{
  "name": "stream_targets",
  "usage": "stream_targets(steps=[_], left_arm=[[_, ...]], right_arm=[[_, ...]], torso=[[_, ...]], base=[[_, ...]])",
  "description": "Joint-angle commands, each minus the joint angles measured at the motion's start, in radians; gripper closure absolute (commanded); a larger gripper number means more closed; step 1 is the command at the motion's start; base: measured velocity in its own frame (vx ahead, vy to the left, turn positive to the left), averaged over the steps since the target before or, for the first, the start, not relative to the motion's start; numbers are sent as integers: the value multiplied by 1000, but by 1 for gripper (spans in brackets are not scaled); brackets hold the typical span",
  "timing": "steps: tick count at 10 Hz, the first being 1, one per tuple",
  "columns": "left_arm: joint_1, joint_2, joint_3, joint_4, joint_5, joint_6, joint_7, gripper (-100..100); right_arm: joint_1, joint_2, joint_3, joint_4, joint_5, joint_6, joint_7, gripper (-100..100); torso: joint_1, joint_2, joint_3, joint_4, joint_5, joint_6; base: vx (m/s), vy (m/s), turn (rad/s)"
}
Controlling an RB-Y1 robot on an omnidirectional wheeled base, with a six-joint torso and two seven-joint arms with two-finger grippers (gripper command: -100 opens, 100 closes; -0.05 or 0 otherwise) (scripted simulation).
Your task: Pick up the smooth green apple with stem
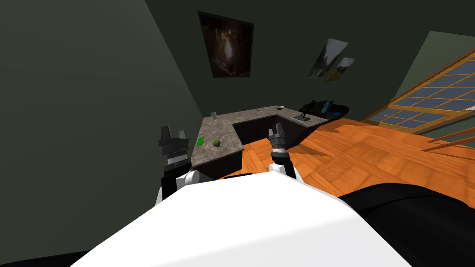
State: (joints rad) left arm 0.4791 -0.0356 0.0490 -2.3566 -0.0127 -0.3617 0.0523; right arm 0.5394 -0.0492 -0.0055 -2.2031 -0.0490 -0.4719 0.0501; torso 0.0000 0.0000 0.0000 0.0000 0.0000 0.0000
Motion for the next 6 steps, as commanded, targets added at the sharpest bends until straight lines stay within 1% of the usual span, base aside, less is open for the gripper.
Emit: stream_targets(steps=[1, 3, 5, 6], left_arm=[[-1, 38, -3, 4, -1, 31, 14, -100], [-3, 76, -6, 10, -3, 76, 34, -100], [-7, 114, -10, 19, -4, 132, 63, -100], [-7, 114, -10, 19, -4, 141, 63, -100]], right_arm=[[0, 0, 0, 0, 0, 0, 0, 0], [0, 0, 0, 0, 0, 0, 0, 0], [0, 0, 0, 0, 0, 0, 0, 0], [0, 0, 0, 0, 0, 0, 0, 0]], torso=[[0, 0, 0, 0, 0, 0], [1, 1, 1, 0, 0, 0], [1, 2, 1, 0, 0, 0], [1, 2, 1, 0, 0, 0]], base=[[-9, 2, 17], [-24, 9, 16], [-27, 14, 14], [-22, 5, 5]])
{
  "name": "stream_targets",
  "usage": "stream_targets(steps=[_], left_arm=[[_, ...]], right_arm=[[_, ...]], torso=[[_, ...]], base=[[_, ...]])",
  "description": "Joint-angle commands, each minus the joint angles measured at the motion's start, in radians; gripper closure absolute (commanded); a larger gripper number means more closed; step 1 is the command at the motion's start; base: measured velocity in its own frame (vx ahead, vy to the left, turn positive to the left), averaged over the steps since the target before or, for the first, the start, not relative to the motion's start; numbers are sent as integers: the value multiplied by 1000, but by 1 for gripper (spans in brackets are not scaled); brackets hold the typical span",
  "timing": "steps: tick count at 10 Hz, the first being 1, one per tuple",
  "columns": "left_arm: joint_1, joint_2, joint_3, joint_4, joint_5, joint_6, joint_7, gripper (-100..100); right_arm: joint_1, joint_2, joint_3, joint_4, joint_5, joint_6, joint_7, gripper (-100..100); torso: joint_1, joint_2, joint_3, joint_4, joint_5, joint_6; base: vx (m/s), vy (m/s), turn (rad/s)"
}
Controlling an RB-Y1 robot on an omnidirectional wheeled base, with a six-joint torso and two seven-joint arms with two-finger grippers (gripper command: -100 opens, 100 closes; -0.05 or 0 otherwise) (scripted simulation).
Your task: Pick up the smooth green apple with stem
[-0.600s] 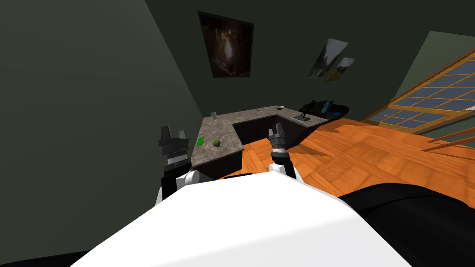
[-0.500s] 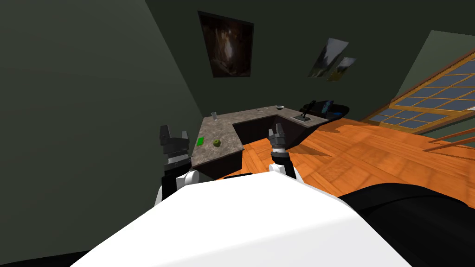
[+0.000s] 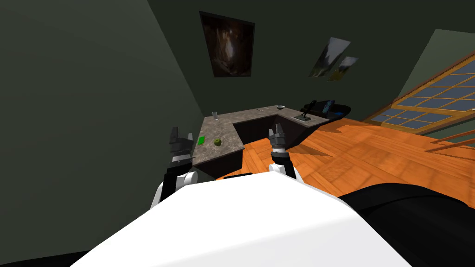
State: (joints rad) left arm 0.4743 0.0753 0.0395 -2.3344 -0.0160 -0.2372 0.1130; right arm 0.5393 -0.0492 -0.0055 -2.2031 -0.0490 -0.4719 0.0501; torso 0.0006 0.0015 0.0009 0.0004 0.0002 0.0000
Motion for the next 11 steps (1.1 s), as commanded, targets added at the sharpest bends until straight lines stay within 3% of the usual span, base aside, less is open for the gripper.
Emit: stream_targets(steps=[1, 6, 11], left_arm=[[-6, 21, -2, 2, 0, 50, 20, -100], [-15, 55, -4, 15, 1, 144, 61, -100], [-36, 100, -3, 40, 9, 283, 134, -100]], right_arm=[[0, 0, 0, 0, 0, 0, 0, 0], [0, 0, 0, 0, 0, 0, 0, 0], [0, 0, 0, 0, 0, 0, 0, 0]], torso=[[0, 0, 0, 0, 0, 0], [0, 0, 0, 0, 0, 0], [0, 0, 0, 0, 0, 0]], base=[[-22, 8, 12], [-17, 6, 5], [-20, 5, -1]])
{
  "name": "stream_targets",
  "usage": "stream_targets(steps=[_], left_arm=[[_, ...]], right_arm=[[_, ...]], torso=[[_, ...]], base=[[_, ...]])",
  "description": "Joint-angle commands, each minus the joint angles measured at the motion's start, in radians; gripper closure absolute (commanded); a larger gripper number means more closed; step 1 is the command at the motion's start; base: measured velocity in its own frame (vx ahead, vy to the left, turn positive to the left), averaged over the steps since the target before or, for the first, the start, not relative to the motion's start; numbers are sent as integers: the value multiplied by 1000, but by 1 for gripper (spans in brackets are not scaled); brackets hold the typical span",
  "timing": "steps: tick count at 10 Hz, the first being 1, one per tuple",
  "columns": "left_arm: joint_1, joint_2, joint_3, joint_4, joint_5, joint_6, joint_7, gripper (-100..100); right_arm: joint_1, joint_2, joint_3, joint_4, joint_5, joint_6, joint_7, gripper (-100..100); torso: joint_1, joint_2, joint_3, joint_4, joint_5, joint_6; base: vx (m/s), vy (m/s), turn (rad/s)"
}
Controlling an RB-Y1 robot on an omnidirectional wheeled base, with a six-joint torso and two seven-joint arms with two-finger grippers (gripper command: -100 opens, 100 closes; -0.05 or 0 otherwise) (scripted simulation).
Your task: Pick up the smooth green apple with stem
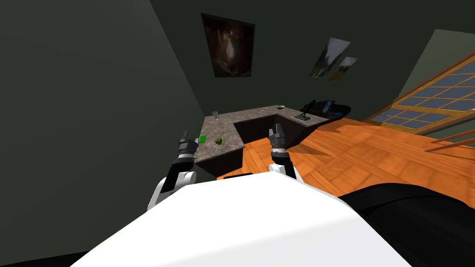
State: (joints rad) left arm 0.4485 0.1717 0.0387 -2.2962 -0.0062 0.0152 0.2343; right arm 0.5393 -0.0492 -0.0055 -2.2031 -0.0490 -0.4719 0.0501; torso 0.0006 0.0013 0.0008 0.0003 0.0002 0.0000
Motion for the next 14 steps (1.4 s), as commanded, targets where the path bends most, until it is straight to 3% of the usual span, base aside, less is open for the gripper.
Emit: stream_targets(steps=[1, 4, 6, 9, 11, 12, 13, 14], left_arm=[[-10, 3, -2, 2, -1, 50, 12, -100], [-31, 29, 2, 22, 8, 135, 68, -100], [-31, 29, 2, 22, 8, 173, 68, -100], [-56, 53, 11, 45, 22, 267, 128, -100], [-56, 53, 11, 45, 22, 303, 128, -100], [-71, 64, 16, 57, 31, 342, 160, -100], [-71, 64, 16, 57, 31, 367, 160, -100], [-71, 64, 16, 57, 31, 371, 160, -100]], right_arm=[[0, 0, 0, 0, 0, 0, 0, 0], [0, 0, 0, 0, 0, 0, 0, 0], [0, 0, 0, 0, 0, 0, 0, 0], [0, 0, 0, 0, 0, 0, 0, 0], [0, 0, 0, 0, 0, 0, 0, 0], [0, 0, 0, 0, 0, 0, 0, 0], [0, 0, 0, 0, 0, 0, 0, 0], [0, 0, 0, 0, 0, 0, 0, 0]], torso=[[0, 0, 0, 0, 0, 0], [0, 0, 0, 0, 0, 0], [0, 0, 0, 0, 0, 0], [-1, -1, 0, 0, 0, 0], [0, 0, 0, 0, 0, 0], [-1, -1, 0, 0, 0, 0], [-1, -1, 0, 0, 0, 0], [-1, -1, 0, 0, 0, 0]], base=[[-18, 4, -3], [-18, 2, -11], [-11, 1, -3], [-16, 0, -20], [-12, 1, -5], [-9, -2, -36], [-11, -2, -20], [-7, 0, 6]])
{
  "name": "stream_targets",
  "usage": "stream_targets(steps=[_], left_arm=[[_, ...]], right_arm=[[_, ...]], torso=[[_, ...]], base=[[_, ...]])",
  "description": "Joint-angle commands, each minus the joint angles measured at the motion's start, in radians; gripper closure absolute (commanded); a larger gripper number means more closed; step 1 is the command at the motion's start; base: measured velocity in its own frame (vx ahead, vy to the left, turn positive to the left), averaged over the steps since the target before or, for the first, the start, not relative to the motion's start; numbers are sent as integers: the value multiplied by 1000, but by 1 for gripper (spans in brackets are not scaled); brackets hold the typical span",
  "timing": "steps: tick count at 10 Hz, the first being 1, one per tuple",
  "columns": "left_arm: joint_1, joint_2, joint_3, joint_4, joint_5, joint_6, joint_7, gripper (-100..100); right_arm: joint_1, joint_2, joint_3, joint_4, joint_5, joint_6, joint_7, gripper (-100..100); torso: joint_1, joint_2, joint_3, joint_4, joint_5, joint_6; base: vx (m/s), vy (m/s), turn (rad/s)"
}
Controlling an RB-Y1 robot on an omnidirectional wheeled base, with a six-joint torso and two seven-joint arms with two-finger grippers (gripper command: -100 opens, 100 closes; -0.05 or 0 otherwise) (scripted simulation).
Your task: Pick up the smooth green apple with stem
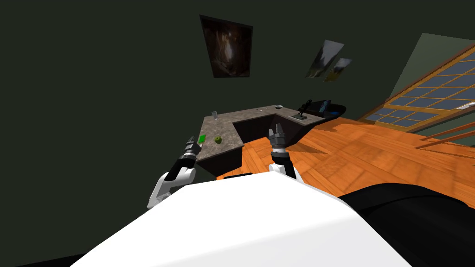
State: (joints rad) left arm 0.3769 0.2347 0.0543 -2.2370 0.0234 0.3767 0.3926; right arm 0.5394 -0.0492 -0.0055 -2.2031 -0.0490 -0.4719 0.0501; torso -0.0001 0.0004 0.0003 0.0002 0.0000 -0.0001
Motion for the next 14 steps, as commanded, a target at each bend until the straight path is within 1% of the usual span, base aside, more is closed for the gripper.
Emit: stream_targets(steps=[1, 2, 3, 4, 5, 6, 8, 9, 11, 12, 13, 14], left_arm=[[-16, 12, 7, 11, 11, 50, 34, -100], [-16, 12, 7, 11, 11, 77, 34, -100], [-33, 23, 15, 25, 22, 105, 67, -100], [-33, 23, 15, 25, 22, 133, 67, -100], [-33, 23, 15, 25, 22, 150, 67, -100], [-52, 33, 24, 39, 33, 178, 100, -100], [-52, 33, 24, 39, 33, 221, 100, -100], [-73, 44, 34, 54, 46, 252, 134, -100], [-73, 44, 34, 54, 46, 293, 134, -100], [-94, 54, 45, 69, 60, 329, 168, -100], [-94, 54, 45, 69, 60, 357, 168, -100], [-94, 54, 45, 69, 60, 366, 168, -100]], right_arm=[[0, 0, 0, 0, 0, 0, 0, 0], [0, 0, 0, 0, 0, 0, 0, 0], [0, 0, 0, 0, 0, 0, 0, 0], [0, 0, 0, 0, 0, 0, 0, 0], [0, 0, 0, 0, 0, 0, 0, 0], [0, 0, 0, 0, 0, 0, 0, 0], [0, 0, 0, 0, 0, 0, 0, 0], [0, 0, 0, 0, 0, 0, 0, 0], [0, 0, 0, 0, 0, 0, 0, 0], [0, 0, 0, 0, 0, 0, 0, 0], [0, 0, 0, 0, 0, 0, 0, 0], [0, 0, 0, 0, 0, 0, 0, 0]], torso=[[0, 0, 0, 0, 0, 0], [0, 0, 0, 0, 0, 0], [0, 0, 0, 0, 0, 0], [0, 0, 0, 0, 0, 0], [0, 0, 0, 0, 0, 0], [0, 0, 0, 0, 0, 0], [0, 0, 0, 0, 0, 0], [0, 0, 0, 0, 0, 0], [0, 0, 0, 0, 0, 0], [0, 0, 0, 0, 0, 0], [0, 0, 0, 0, 0, 0], [0, 0, 0, 0, 0, 0]], base=[[-11, 0, -35], [-13, -1, -25], [-16, -3, -41], [-12, -2, -26], [0, 0, 0], [-7, -5, -58], [-4, -2, -14], [-7, -4, -40], [-4, -2, -20], [-6, -6, -60], [-6, -4, -36], [0, 0, 0]])
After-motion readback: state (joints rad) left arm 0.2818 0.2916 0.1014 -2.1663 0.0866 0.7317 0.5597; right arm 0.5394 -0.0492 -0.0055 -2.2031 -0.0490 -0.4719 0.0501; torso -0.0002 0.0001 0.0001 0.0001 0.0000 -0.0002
